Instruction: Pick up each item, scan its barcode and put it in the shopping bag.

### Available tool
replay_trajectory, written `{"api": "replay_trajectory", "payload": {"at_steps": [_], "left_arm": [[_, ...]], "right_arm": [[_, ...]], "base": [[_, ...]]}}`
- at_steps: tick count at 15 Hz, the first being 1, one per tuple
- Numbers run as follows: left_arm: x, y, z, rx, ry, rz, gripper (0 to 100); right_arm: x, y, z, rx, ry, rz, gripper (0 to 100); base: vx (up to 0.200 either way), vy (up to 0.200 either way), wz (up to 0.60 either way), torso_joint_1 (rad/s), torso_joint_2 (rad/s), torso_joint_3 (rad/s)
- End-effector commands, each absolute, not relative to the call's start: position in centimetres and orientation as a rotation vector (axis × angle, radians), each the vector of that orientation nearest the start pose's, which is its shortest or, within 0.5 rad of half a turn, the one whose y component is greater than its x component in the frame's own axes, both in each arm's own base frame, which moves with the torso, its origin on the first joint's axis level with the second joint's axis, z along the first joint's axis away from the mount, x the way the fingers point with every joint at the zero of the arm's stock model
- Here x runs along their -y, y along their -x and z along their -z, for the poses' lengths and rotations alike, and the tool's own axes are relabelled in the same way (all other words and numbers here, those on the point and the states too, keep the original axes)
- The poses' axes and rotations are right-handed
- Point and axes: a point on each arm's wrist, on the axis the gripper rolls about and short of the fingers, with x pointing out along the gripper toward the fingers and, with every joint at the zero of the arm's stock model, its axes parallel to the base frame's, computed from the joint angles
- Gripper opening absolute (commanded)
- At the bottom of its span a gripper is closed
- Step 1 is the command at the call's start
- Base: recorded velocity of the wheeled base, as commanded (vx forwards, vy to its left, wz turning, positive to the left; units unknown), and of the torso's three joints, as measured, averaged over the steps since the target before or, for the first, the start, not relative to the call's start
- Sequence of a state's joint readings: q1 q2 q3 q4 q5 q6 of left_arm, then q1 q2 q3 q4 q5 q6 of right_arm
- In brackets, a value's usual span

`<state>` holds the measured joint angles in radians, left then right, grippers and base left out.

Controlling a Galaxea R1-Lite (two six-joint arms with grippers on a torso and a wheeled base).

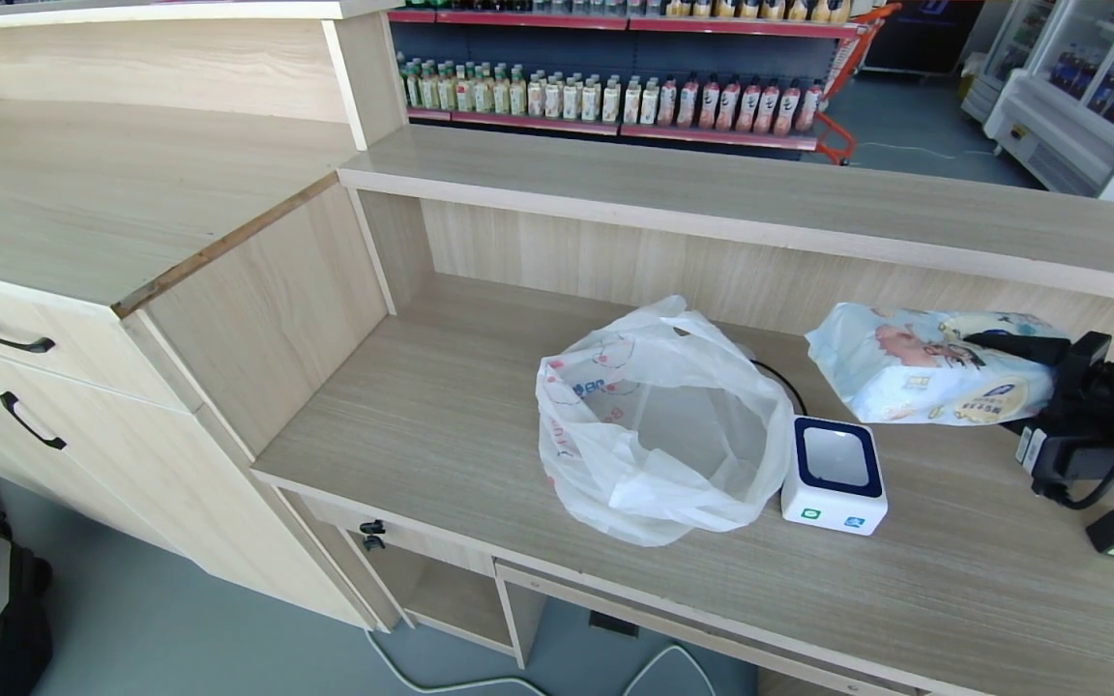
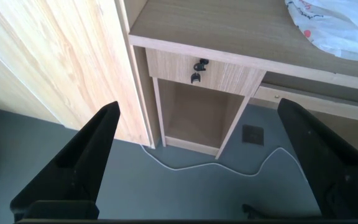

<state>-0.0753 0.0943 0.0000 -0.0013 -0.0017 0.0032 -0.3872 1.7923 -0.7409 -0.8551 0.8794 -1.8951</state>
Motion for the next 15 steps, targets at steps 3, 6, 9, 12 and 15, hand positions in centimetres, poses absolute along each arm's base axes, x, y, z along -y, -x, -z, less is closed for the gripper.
{"api": "replay_trajectory", "payload": {"at_steps": [3,6,9,12,15], "left_arm": [[-0.1,1.5,-7.7,-0.093,-0.007,0.077,100],[-0.1,1.5,-7.7,-0.093,-0.007,0.077,100],[-0.1,1.5,-7.7,-0.093,-0.007,0.077,100],[-0.1,1.5,-7.7,-0.093,-0.007,0.077,100],[-0.1,1.5,-7.7,-0.093,-0.007,0.077,100]], "right_arm": [[10.2,-29.6,-15.8,0.369,1.751,-0.484,0],[10.2,-29.6,-15.4,0.42,1.774,-0.517,0],[10.1,-29.7,-14.6,0.425,1.774,-0.542,0],[10.3,-30.0,-14.2,0.421,1.768,-0.547,0],[10.5,-30.4,-13.9,0.42,1.769,-0.549,0]], "base": [[0.0,0.0,0.0,0.0,0.0,0.0],[0.0,0.0,0.0,0.0,0.0,0.0],[0.0,0.0,0.0,0.0,0.0,0.0],[0.0,0.0,0.0,0.0,0.0,0.0],[0.0,0.0,0.0,0.0,0.0,0.0]]}}
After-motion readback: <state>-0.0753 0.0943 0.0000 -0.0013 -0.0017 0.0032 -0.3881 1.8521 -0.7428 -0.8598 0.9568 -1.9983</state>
